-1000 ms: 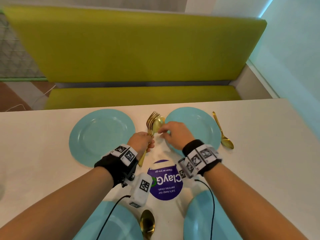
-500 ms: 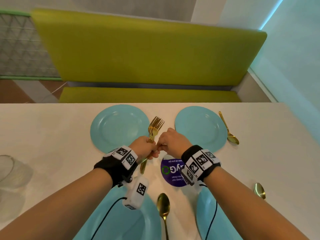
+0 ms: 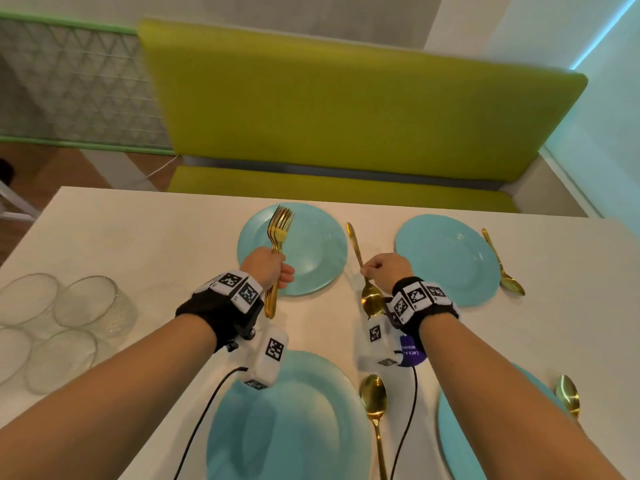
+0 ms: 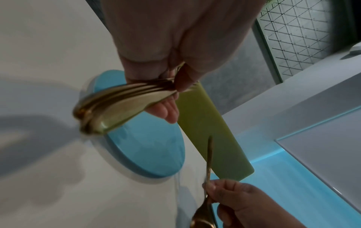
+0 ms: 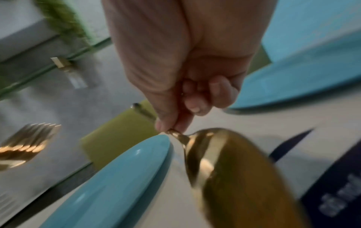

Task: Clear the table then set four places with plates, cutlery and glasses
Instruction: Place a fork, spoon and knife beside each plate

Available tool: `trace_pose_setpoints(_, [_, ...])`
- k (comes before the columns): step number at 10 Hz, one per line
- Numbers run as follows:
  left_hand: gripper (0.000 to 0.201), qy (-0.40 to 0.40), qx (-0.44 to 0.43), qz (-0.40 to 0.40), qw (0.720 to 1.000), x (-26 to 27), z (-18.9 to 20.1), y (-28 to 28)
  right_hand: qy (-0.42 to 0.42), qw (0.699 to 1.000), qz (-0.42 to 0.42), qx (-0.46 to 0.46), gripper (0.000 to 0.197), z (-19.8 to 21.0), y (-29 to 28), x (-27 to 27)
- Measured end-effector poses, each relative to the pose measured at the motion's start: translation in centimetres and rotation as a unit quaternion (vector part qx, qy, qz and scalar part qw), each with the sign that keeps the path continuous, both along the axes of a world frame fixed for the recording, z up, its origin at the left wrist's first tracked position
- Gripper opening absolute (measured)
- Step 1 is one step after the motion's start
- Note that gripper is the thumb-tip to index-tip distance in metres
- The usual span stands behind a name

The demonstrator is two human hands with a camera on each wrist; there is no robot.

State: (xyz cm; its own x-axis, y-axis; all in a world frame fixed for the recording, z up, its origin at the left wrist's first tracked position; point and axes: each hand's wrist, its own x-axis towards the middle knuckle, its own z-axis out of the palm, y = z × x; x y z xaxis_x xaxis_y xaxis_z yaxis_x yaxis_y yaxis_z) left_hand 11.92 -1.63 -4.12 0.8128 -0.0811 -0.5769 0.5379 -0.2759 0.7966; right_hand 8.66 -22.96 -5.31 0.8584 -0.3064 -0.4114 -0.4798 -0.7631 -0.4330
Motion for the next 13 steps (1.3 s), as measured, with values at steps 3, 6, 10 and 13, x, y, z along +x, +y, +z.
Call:
trace_pose_setpoints(3, [0.011, -0.016, -0.036, -0.010, 0.999, 1.2, -0.2, -0.2, 0.110, 0.992, -0.016, -0.065, 0.046, -1.4, 0.8, 4.0])
trace_pose_setpoints(6, [0.009, -0.018, -0.053, 0.011, 0.998, 3.2, -0.2, -1.0, 0.131, 0.984, -0.038, -0.114, 0.040, -3.5, 0.6, 6.2])
trace_pose_setpoints(10, [0.010, -0.017, -0.049, 0.010, 0.999, 3.4, -0.5, -1.1, 0.142, 0.980, -0.017, -0.141, 0.046, -3.8, 0.7, 7.3])
trace_pose_setpoints(13, [0.009, -0.015, -0.048, 0.018, 0.999, 3.0, -0.4, -1.1, 0.134, 0.986, -0.059, -0.080, 0.036, -3.8, 0.7, 7.3])
